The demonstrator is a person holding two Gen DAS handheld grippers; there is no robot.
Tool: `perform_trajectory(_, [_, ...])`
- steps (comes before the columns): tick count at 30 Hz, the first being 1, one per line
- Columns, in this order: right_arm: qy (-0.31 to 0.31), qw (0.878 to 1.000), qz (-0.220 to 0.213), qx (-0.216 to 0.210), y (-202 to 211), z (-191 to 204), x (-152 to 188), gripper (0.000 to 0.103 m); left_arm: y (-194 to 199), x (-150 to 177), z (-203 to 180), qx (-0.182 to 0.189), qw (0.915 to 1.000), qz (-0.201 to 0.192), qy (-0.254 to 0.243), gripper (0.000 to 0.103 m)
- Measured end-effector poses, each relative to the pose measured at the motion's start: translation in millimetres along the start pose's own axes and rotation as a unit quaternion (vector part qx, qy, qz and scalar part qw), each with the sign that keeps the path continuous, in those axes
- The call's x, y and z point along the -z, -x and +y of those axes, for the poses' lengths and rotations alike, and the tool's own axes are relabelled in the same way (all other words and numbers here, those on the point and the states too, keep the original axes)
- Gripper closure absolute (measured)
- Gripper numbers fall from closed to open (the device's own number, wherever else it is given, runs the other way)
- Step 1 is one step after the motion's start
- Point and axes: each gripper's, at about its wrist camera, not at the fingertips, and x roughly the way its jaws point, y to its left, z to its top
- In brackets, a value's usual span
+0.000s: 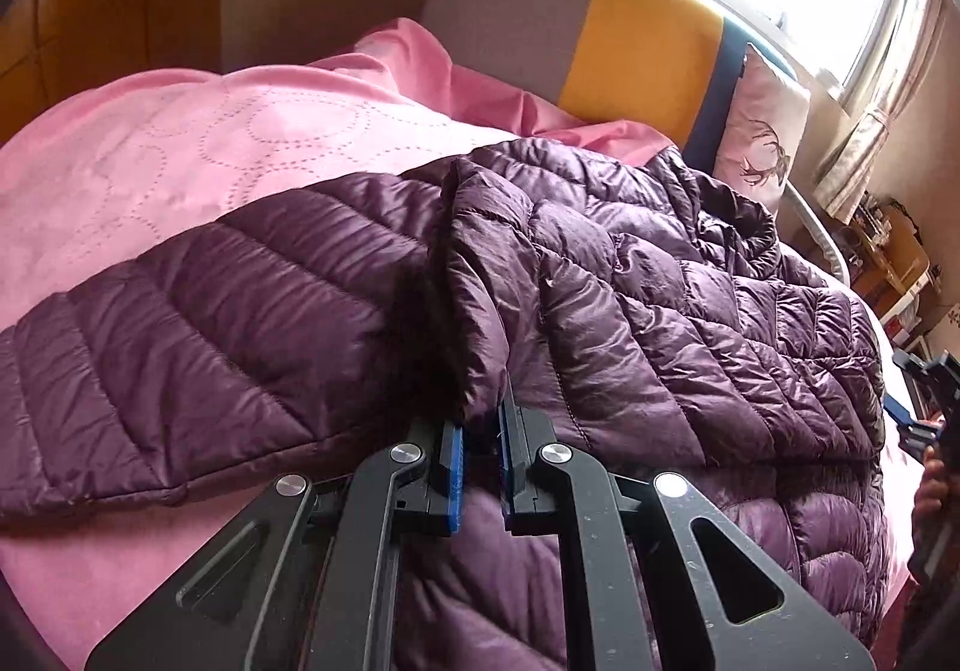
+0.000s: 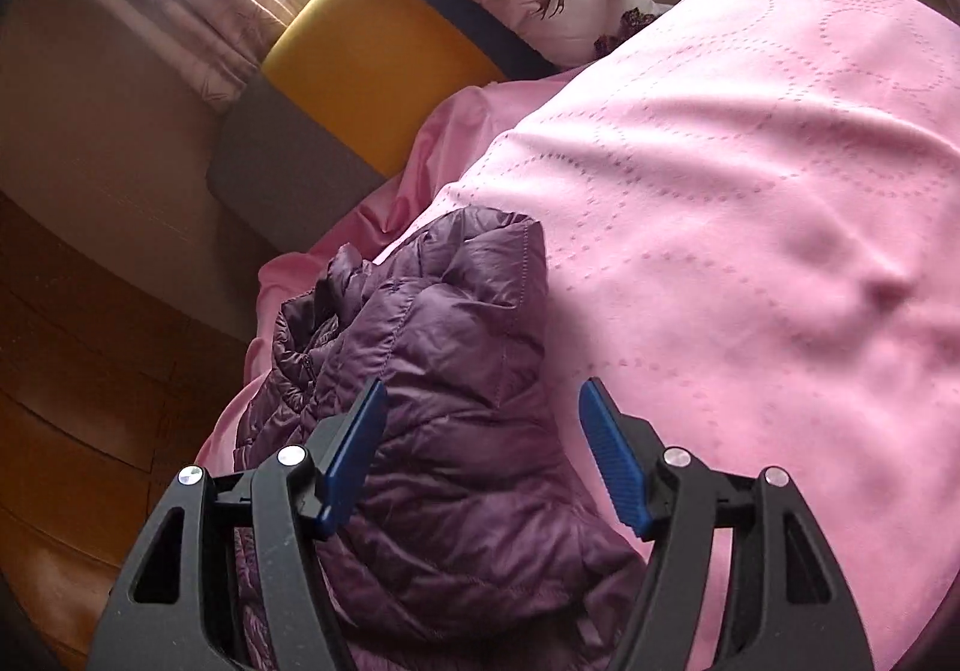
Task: Fold large clothes
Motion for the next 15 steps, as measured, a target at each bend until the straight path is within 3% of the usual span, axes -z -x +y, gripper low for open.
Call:
perform_trajectory(2, [0.01, 1.0, 0.004, 0.03, -18, 7, -4, 0.048, 1, 2, 1, 0.003, 1.0, 0.001, -0.002, 0.095])
perform_trajectory(3, [0.017, 0.999, 0.007, 0.041, -24, 10, -5, 0.066, 1, 2, -1, 0.0, 1.0, 0.0, -0.009, 0.095])
perform_trajectory(4, [0.022, 0.998, 0.004, 0.055, -26, 10, -5, 0.078, 1, 2, -3, -0.001, 0.9999, -0.001, -0.013, 0.095])
perform_trajectory(7, [0.023, 0.993, -0.048, 0.107, -5, -3, -6, 0.1, 8, -1, -14, 0.013, 0.9993, -0.017, -0.032, 0.095])
perform_trajectory(9, [0.012, 0.984, -0.061, 0.166, 1, -27, -7, 0.103, 6, -5, -25, 0.033, 0.9985, -0.021, -0.038, 0.095])
perform_trajectory(11, [-0.022, 0.985, -0.04, 0.165, 2, -56, -9, 0.103, -1, -9, -42, 0.036, 0.9979, -0.019, -0.051, 0.095])
perform_trajectory(15, [-0.024, 0.988, -0.068, 0.138, 34, -69, -10, 0.098, -27, -11, -72, 0.024, 0.9962, -0.005, -0.083, 0.095])
